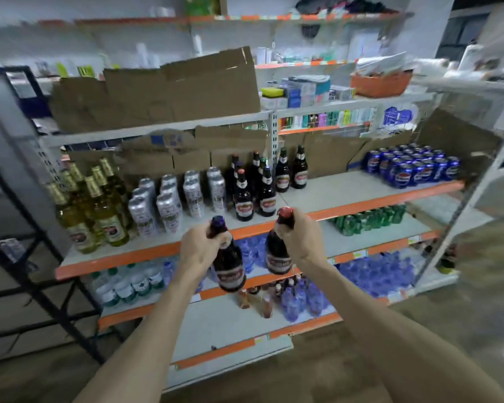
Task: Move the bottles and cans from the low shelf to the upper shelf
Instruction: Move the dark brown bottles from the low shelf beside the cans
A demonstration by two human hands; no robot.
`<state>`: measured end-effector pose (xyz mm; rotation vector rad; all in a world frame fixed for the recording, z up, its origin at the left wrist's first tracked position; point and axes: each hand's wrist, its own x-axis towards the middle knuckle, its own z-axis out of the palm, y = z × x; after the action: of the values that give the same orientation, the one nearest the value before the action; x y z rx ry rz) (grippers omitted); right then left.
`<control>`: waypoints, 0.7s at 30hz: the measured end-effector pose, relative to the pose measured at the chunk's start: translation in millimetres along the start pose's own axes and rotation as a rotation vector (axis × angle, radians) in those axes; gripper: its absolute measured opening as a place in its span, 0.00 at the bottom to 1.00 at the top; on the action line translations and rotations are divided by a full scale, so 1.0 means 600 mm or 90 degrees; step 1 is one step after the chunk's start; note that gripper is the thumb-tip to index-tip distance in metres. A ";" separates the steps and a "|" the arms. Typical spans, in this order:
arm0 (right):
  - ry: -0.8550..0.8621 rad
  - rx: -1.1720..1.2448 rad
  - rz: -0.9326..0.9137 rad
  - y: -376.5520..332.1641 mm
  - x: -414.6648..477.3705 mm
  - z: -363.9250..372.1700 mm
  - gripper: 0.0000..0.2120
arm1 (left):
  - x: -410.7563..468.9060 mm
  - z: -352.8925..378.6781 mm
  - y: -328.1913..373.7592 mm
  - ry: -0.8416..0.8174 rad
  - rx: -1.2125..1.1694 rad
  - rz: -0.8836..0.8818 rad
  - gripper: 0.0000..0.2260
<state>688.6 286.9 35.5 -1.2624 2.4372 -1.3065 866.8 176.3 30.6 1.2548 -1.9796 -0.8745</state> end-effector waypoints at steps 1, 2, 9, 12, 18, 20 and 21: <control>0.007 0.005 -0.010 -0.002 0.016 -0.019 0.06 | 0.010 0.007 0.024 0.000 -0.001 0.020 0.08; 0.015 0.012 -0.014 0.000 0.033 -0.035 0.05 | 0.021 0.016 0.044 0.001 0.004 0.035 0.09; 0.006 -0.011 0.005 0.086 0.203 -0.106 0.06 | 0.172 0.147 0.141 -0.030 0.010 0.070 0.05; 0.016 -0.024 -0.002 0.123 0.283 -0.134 0.08 | 0.229 0.216 0.189 -0.028 0.001 0.070 0.06; -0.001 -0.024 -0.022 0.194 0.450 -0.185 0.09 | 0.349 0.334 0.260 -0.043 -0.062 0.044 0.07; -0.009 -0.026 -0.025 0.216 0.494 -0.187 0.08 | 0.383 0.367 0.266 -0.038 -0.057 0.038 0.07; -0.017 -0.029 -0.026 0.233 0.526 -0.185 0.08 | 0.405 0.388 0.270 -0.036 -0.052 0.035 0.07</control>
<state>347.9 175.1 89.7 -1.3387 2.4483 -1.2423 516.3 50.9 62.2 1.1360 -1.9917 -0.9636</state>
